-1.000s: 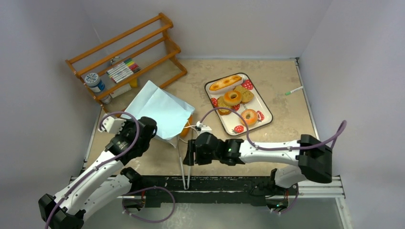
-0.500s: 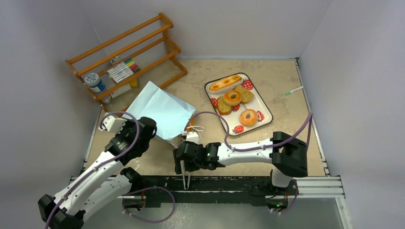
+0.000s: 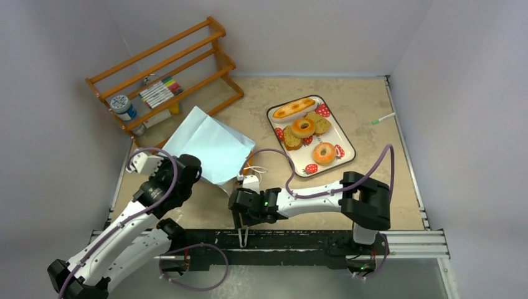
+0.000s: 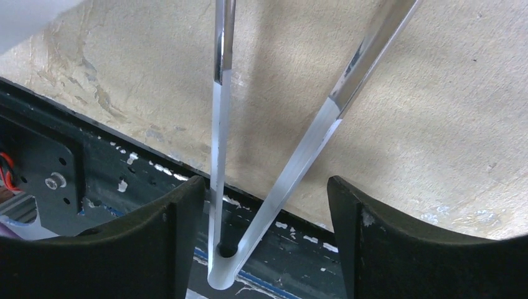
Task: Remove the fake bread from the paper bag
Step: Take out the fake bread from the paper bag.
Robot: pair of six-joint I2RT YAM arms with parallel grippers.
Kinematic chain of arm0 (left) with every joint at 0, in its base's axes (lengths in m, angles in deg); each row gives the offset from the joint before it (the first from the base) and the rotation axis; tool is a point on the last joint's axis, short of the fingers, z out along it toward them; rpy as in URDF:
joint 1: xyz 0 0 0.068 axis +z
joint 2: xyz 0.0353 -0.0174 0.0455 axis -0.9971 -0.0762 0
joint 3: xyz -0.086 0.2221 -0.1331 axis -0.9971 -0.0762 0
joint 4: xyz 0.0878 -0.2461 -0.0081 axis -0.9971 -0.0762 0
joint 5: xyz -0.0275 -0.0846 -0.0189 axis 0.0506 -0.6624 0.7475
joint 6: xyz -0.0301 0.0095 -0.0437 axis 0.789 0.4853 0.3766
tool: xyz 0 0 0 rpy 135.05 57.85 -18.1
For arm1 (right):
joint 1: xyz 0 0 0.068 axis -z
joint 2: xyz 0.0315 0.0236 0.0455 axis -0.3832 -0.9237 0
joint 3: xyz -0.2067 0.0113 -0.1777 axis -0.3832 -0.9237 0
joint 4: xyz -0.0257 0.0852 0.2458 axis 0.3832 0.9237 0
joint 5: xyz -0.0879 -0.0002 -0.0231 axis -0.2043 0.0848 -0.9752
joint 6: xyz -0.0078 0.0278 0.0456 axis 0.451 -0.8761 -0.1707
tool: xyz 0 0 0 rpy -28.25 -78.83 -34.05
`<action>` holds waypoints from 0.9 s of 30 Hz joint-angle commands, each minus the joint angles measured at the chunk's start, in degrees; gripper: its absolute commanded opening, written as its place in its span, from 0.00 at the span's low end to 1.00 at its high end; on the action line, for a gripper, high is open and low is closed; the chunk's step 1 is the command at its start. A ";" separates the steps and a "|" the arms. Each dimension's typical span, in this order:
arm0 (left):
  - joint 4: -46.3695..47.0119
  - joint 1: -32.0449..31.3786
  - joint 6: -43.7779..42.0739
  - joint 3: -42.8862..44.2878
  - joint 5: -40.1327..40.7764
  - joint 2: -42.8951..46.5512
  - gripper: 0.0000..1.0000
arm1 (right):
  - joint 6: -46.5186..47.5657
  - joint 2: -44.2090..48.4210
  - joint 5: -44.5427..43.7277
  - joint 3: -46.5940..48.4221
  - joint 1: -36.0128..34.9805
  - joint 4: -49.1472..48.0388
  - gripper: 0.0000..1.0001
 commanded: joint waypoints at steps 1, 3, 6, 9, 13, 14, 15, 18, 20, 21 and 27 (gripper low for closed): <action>-0.14 0.07 -0.25 0.68 -0.74 1.32 0.00 | 1.91 -1.75 -2.39 2.16 -0.25 -0.82 0.72; -0.25 0.07 0.09 0.27 -1.07 1.88 0.00 | 3.06 -2.72 -2.16 2.94 -0.02 -1.40 0.70; -0.50 0.11 0.62 -0.15 -1.44 2.32 0.00 | 3.90 -3.96 -1.69 3.45 0.63 -1.84 0.66; -0.56 0.07 0.89 -0.53 -1.79 2.83 0.00 | 4.32 -4.24 -1.20 2.88 1.44 -2.83 0.57; -0.56 0.06 1.43 -1.22 -2.18 3.38 0.00 | 4.40 -3.01 -1.07 1.27 1.99 -3.73 0.46; -0.46 0.06 1.47 -1.39 -2.25 3.40 0.00 | 4.48 -2.74 -1.07 0.96 1.95 -3.76 0.43; -0.39 0.06 1.61 -1.43 -2.32 3.40 0.00 | 4.50 -2.42 -1.04 0.78 1.95 -3.60 0.41; -0.13 0.06 1.72 -1.52 -2.52 3.11 0.00 | 4.51 -1.41 -1.30 0.49 1.95 -2.92 0.32; -0.15 0.06 2.01 -1.52 -2.28 3.05 0.00 | 4.49 -0.11 -1.50 0.13 1.95 -2.22 0.31; -0.08 0.06 2.10 -1.51 -2.14 3.05 0.00 | 4.42 0.63 -1.59 -0.04 1.95 -1.89 0.30; 0.16 0.06 3.29 -1.20 -0.43 2.02 0.00 | 4.36 5.76 -1.08 -1.49 1.95 0.46 0.27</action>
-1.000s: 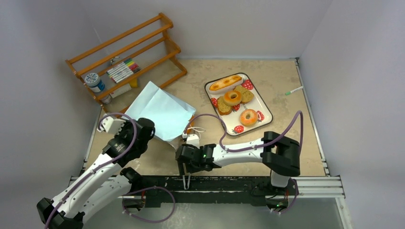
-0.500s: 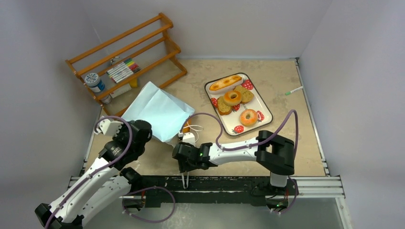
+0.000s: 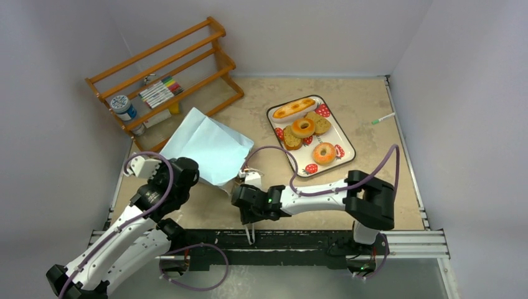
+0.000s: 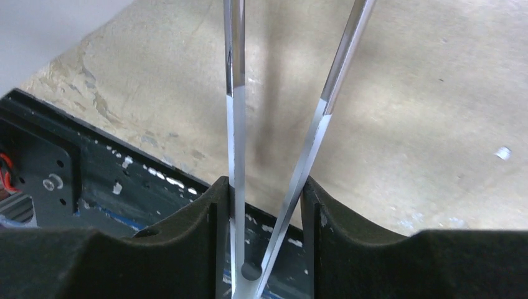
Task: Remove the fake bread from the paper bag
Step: Take out the fake bread from the paper bag.
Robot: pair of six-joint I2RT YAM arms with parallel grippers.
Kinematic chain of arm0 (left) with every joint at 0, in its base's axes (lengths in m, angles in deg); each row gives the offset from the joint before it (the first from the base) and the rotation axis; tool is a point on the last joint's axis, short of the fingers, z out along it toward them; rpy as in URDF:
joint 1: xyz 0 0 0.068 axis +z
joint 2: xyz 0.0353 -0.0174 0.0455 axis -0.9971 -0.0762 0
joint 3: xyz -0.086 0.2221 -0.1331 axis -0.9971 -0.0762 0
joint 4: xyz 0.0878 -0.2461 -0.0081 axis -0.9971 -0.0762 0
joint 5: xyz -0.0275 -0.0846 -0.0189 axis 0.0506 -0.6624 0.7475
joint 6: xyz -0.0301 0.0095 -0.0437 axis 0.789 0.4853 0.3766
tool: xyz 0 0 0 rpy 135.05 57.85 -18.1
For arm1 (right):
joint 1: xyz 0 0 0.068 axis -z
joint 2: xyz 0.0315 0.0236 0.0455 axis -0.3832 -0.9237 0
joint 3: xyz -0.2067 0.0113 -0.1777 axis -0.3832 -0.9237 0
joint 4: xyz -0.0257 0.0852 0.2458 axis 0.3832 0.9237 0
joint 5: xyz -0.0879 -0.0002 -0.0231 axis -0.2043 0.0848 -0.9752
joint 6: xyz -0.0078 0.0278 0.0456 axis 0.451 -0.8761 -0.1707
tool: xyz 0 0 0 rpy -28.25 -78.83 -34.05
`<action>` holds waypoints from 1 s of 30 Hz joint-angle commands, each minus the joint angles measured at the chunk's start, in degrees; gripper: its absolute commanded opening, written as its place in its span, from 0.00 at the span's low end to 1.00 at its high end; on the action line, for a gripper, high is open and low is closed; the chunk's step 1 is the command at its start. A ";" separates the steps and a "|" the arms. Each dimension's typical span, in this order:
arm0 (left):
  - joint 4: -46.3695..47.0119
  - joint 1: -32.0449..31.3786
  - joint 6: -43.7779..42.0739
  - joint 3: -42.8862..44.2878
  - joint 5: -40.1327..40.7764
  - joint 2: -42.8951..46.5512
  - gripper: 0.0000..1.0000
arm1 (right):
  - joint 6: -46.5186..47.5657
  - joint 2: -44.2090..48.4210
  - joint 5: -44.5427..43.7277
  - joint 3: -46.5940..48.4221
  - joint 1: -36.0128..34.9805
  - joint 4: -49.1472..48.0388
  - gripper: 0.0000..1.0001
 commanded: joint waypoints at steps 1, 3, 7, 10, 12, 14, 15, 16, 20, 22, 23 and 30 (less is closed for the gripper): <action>1.63 0.04 1.90 0.17 1.24 -1.26 0.00 | 1.09 6.46 -0.88 -0.94 0.20 2.88 0.27; 1.82 0.06 2.15 0.56 1.83 -2.33 0.00 | 0.93 8.15 -0.83 -1.51 0.20 3.66 0.27; 3.17 0.09 2.51 0.82 2.41 -4.27 0.00 | 0.82 11.08 -1.84 -2.22 0.20 4.48 0.26; 4.20 0.05 2.90 0.82 2.55 -5.58 0.00 | 0.62 13.82 -1.95 -3.09 0.20 5.07 0.25; 4.70 0.04 3.10 0.91 2.44 -6.58 0.00 | 0.35 15.14 -2.06 -3.71 0.20 5.48 0.25; 5.15 0.04 3.33 0.99 2.44 -7.25 0.00 | 0.20 15.94 -2.11 -3.89 0.20 6.10 0.24; 5.36 0.04 3.43 1.04 2.42 -7.46 0.00 | 0.29 16.28 -2.33 -3.89 0.20 6.35 0.23; 5.56 0.04 3.43 1.08 2.48 -7.66 0.00 | 0.30 16.73 -2.40 -3.91 0.22 6.54 0.22; 5.87 0.09 3.52 1.47 2.92 -8.44 0.00 | 0.05 19.55 -2.95 -4.23 0.14 7.96 0.20; 5.88 0.04 3.53 1.74 3.11 -8.79 0.00 | -0.14 20.88 -3.33 -4.24 0.23 8.88 0.19; 5.94 0.04 3.54 1.78 3.19 -9.09 0.00 | -0.20 21.29 -3.36 -4.24 0.17 9.25 0.18; 6.38 0.04 3.70 2.22 3.36 -10.60 0.00 | 0.34 21.93 -3.64 -4.24 0.15 10.87 0.08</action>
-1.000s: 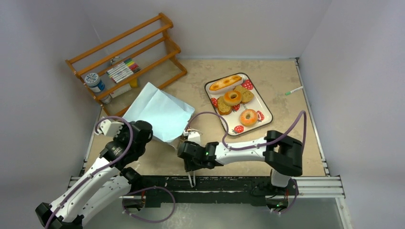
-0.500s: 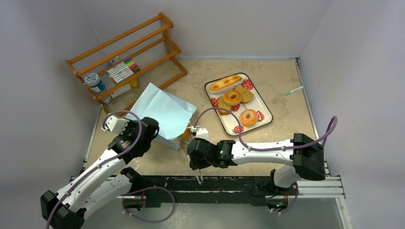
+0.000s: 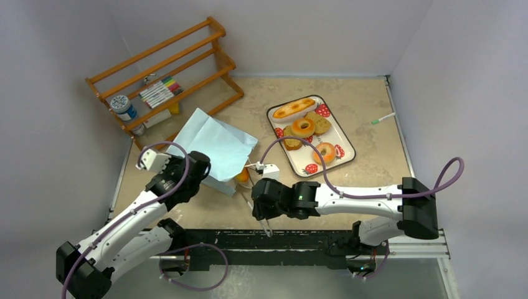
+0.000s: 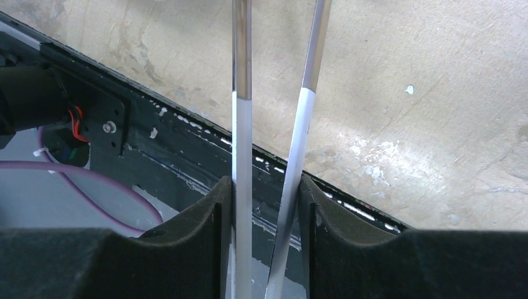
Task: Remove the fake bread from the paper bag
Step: Take out the fake bread from the paper bag.
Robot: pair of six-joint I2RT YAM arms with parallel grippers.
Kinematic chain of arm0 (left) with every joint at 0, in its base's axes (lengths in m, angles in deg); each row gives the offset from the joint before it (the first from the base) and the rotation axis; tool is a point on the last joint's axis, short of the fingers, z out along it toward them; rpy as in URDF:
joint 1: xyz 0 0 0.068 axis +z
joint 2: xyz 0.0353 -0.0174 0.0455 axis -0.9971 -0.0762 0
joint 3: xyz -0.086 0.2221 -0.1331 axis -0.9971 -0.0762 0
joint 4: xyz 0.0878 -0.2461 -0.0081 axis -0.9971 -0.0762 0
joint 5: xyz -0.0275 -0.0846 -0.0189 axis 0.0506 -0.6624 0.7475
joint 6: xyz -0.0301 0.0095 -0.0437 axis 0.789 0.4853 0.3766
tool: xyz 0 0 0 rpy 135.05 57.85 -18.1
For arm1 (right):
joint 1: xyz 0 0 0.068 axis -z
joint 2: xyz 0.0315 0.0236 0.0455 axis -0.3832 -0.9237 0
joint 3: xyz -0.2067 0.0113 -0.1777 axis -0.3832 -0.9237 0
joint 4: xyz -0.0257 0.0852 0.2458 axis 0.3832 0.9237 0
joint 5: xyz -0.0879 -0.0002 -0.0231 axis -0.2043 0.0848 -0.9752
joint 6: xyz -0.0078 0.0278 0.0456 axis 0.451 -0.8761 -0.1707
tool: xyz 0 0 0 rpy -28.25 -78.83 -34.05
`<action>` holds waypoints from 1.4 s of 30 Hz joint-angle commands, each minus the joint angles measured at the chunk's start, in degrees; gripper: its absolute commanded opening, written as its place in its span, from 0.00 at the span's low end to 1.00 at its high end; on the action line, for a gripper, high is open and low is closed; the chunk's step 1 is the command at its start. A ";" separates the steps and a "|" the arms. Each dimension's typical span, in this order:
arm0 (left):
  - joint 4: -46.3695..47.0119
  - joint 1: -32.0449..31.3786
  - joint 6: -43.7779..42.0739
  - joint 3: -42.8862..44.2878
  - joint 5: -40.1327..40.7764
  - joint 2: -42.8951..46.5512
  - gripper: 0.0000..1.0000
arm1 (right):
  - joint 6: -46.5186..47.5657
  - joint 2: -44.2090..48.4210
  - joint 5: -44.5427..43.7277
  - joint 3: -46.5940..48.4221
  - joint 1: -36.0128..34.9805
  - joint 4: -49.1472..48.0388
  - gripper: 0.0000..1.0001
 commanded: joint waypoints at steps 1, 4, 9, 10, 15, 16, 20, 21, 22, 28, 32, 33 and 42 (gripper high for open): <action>2.25 0.04 0.96 2.25 2.03 -0.43 0.00 | 0.18 1.25 -2.14 0.20 0.15 1.25 0.05; 2.30 0.04 1.15 2.45 2.43 -0.85 0.00 | 0.36 1.72 -2.59 0.20 0.08 2.29 0.00; 2.57 0.04 1.31 2.94 2.97 -1.90 0.00 | 0.41 2.95 -3.37 0.24 0.12 3.84 0.00; 2.50 0.04 1.48 3.05 3.02 -2.04 0.00 | 0.45 3.19 -3.52 0.39 0.09 4.11 0.00; 1.93 0.20 2.64 3.32 3.73 -2.93 0.00 | 0.46 5.89 -3.82 0.85 0.10 5.22 0.00; 1.81 0.21 2.98 3.41 3.72 -3.09 0.00 | 0.46 6.40 -3.85 1.08 0.08 5.66 0.00; 1.69 0.31 4.00 3.61 3.80 -3.89 0.00 | 0.75 8.08 -3.64 1.81 0.14 7.09 0.00; 1.73 0.34 4.30 3.61 3.75 -4.03 0.00 | 0.88 8.56 -3.53 1.96 0.12 7.22 0.00; 1.81 0.39 4.52 3.61 3.68 -4.17 0.00 | 0.97 8.99 -3.46 2.10 0.09 7.44 0.00; 1.79 0.40 4.60 4.08 3.83 -4.87 0.00 | 0.47 11.96 -3.82 2.00 0.07 8.86 0.00; 1.19 0.46 5.32 4.04 3.97 -5.14 0.00 | 0.36 13.01 -4.38 2.92 0.07 9.87 0.00; 1.08 0.48 5.43 4.05 3.97 -5.25 0.00 | 0.35 13.24 -4.65 3.28 0.07 10.29 0.00; -0.21 0.65 5.27 4.54 4.14 -5.98 0.00 | -0.70 15.71 -7.72 6.41 0.07 14.41 0.00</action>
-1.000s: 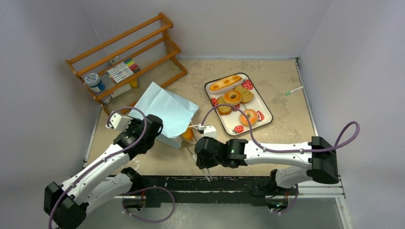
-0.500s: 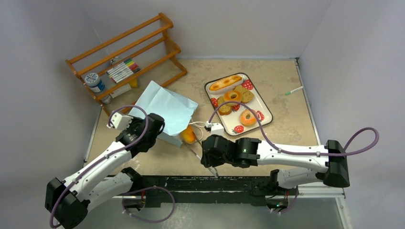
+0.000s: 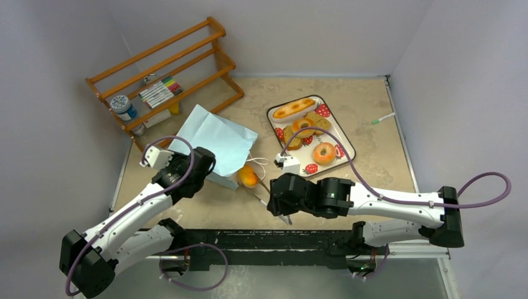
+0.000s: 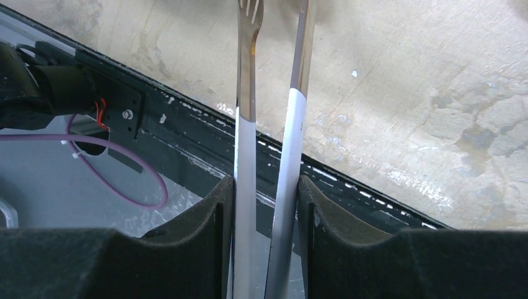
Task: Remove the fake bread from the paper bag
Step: Take out the fake bread from the paper bag.
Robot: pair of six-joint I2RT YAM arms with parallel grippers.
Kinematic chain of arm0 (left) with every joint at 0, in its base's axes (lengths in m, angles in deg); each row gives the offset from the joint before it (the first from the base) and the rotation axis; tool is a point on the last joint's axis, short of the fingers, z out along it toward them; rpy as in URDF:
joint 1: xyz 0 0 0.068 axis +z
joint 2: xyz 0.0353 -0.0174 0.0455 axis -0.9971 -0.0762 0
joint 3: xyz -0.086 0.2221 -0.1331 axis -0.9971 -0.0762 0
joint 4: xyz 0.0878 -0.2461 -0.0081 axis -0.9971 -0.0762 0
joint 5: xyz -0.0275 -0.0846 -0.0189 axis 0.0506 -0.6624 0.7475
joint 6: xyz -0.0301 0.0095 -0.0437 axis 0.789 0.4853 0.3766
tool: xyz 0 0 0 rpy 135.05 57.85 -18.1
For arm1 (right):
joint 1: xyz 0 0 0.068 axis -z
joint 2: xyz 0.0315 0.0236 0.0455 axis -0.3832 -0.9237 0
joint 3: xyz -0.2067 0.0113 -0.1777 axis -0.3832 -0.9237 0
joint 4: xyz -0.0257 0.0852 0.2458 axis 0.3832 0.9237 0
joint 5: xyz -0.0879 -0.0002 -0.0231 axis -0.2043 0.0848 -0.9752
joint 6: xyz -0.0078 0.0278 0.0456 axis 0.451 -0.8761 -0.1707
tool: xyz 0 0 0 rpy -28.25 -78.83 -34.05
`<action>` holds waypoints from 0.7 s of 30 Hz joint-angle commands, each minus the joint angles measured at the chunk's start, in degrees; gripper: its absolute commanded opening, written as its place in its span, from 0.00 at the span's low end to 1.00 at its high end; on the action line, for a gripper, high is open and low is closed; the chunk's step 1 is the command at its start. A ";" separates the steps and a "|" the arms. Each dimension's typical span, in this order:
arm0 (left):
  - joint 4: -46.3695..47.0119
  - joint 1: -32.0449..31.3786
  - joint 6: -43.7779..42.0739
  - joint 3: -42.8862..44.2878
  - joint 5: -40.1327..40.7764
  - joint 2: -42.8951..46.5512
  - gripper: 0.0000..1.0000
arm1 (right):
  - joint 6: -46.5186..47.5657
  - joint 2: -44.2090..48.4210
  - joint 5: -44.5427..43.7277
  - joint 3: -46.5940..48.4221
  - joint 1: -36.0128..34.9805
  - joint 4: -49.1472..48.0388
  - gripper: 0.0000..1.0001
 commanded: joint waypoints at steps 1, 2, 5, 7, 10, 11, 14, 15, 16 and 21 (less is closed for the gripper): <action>-0.50 0.55 1.03 2.22 2.50 -0.35 0.00 | -1.18 2.76 -4.50 4.59 0.07 2.10 0.00; -0.61 0.55 1.03 2.13 2.35 -0.44 0.00 | -1.29 3.04 -4.90 4.86 0.07 2.43 0.00; -0.91 0.64 0.91 1.78 2.00 -0.82 0.00 | -1.85 3.64 -5.98 6.02 0.07 4.02 0.00; -1.22 0.63 1.03 1.63 1.97 -0.95 0.00 | -2.18 4.08 -6.61 6.86 0.07 5.26 0.00; -1.24 0.76 0.99 1.33 2.23 -0.91 0.00 | -2.64 4.81 -6.71 7.61 0.07 6.44 0.00; -1.17 0.85 1.03 1.32 2.24 -0.99 0.00 | -2.90 4.89 -6.58 7.79 0.11 7.07 0.00; -1.48 1.26 1.81 1.43 2.32 -1.91 0.00 | -4.07 5.52 -6.21 8.11 0.07 9.10 0.00; -1.82 1.46 2.37 1.55 2.35 -2.33 0.00 | -4.58 5.87 -6.18 8.04 0.07 9.76 0.00; -2.23 1.63 2.66 1.76 2.37 -2.85 0.00 | -5.02 6.36 -6.11 7.99 0.09 10.51 0.00; -4.02 3.26 7.15 2.64 2.55 -4.18 0.00 | -7.84 9.11 -6.79 7.84 0.07 15.00 0.00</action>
